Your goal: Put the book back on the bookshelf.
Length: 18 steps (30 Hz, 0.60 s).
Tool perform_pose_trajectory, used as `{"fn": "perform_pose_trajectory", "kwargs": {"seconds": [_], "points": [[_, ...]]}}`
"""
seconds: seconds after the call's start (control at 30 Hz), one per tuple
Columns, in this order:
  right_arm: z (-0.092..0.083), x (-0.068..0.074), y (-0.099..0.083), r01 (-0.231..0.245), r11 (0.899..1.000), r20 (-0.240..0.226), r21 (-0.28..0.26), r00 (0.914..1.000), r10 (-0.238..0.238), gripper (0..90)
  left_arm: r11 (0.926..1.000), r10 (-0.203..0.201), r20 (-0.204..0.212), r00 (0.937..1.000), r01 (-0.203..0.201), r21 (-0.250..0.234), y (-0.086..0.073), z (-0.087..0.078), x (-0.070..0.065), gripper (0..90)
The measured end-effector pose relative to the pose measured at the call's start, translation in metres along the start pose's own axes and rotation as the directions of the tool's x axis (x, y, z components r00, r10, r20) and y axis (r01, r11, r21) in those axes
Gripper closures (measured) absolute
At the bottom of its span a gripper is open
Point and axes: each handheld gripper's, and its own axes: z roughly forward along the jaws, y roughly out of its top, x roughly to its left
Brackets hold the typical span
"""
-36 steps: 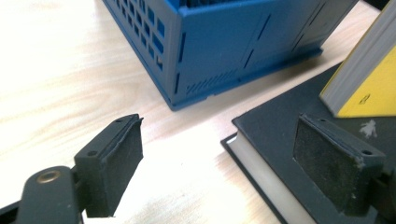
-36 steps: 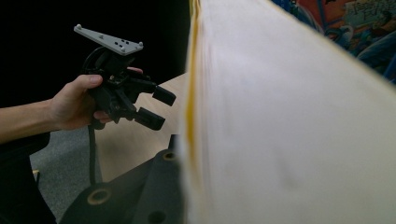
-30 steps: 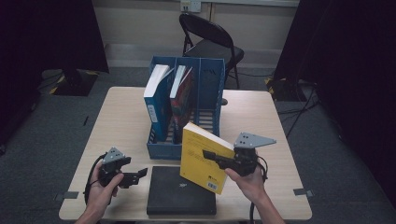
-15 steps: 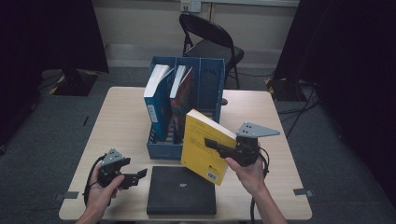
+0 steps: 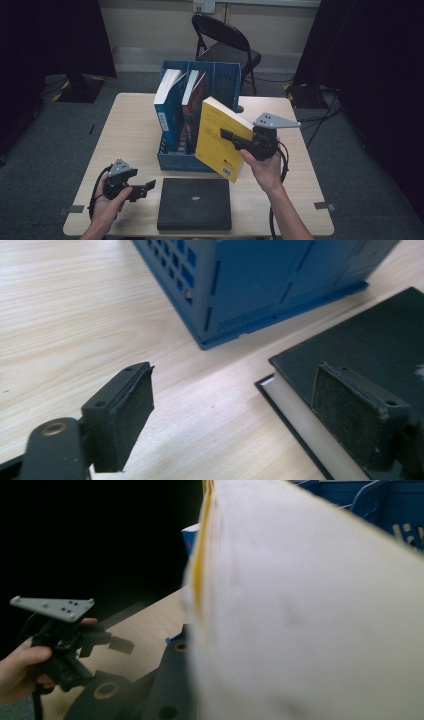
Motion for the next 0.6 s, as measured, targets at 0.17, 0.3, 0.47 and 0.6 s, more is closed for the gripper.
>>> {"fn": "perform_pose_trajectory", "kwargs": {"seconds": [0.17, 0.3, 0.47, 0.6], "points": [[0.010, -0.006, 0.008, -0.013, 1.000, 0.028, -0.007, 0.9995, 0.014, 75.9, 1.0000, -0.002, 0.001, 1.0000, 0.002, 0.008, -0.001, 0.001, 0.000, 16.0], [0.019, -0.006, 0.010, -0.024, 1.000, 0.066, -0.006, 0.9975, 0.025, 75.9, 0.9999, 0.001, 0.006, 1.0000, -0.001, 0.014, -0.001, 0.002, 0.000, 16.0], [0.031, -0.005, 0.015, -0.016, 1.000, 0.101, 0.013, 0.9947, 0.015, 76.0, 1.0000, -0.006, 0.000, 1.0000, 0.006, 0.006, -0.001, 0.001, 0.000, 15.9], [0.038, -0.003, 0.022, -0.013, 1.000, 0.148, 0.014, 0.9889, 0.011, 75.9, 0.9999, -0.007, 0.003, 1.0000, 0.007, 0.009, -0.001, 0.001, 0.001, 16.0]]}}
